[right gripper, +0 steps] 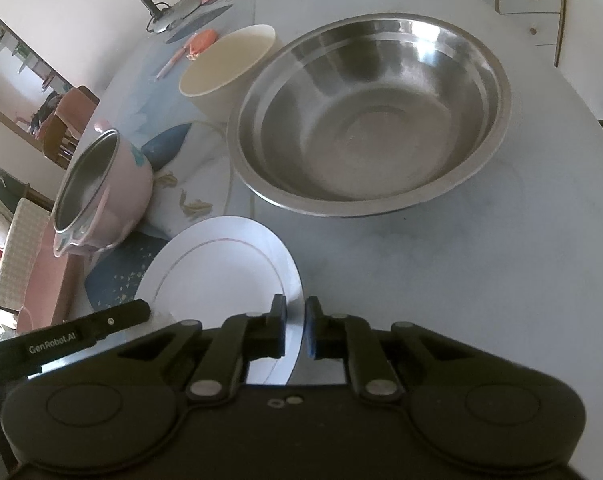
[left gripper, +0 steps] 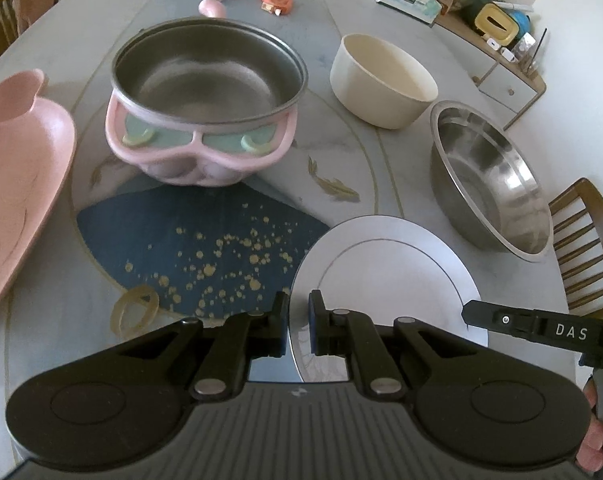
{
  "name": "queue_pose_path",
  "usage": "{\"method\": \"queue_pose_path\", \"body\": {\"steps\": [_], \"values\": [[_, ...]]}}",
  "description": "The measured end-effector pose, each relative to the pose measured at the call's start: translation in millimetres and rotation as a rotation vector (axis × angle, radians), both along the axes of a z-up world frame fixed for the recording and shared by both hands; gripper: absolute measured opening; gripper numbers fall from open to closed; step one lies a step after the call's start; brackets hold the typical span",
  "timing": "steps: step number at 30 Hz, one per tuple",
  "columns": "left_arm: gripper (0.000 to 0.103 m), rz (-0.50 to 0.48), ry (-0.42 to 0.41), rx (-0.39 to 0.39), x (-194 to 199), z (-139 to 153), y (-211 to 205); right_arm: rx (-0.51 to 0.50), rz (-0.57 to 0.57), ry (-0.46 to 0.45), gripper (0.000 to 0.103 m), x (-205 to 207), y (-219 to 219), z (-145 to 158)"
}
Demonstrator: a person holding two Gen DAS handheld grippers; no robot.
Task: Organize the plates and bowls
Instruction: 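Carry the small white plate with both grippers toward the large plate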
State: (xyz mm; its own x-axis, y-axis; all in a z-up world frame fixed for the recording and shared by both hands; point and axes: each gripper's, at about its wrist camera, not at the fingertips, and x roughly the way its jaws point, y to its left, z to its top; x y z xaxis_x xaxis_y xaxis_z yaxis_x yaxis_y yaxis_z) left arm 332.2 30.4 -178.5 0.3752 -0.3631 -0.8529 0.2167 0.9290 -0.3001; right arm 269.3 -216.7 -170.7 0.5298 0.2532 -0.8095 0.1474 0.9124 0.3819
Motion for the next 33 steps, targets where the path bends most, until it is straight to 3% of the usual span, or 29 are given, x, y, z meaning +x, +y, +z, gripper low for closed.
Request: {"method": "queue_pose_path", "body": {"steps": [16, 33], "values": [[0.009, 0.007, -0.011, -0.028, -44.9, 28.2, -2.0, 0.046, 0.001, -0.023, 0.009, -41.8, -14.1, 21.4], [0.009, -0.023, -0.032, -0.047, -123.1, 63.4, -23.6, 0.094, 0.006, -0.047, 0.008, -124.9, -43.5, 49.0]]}}
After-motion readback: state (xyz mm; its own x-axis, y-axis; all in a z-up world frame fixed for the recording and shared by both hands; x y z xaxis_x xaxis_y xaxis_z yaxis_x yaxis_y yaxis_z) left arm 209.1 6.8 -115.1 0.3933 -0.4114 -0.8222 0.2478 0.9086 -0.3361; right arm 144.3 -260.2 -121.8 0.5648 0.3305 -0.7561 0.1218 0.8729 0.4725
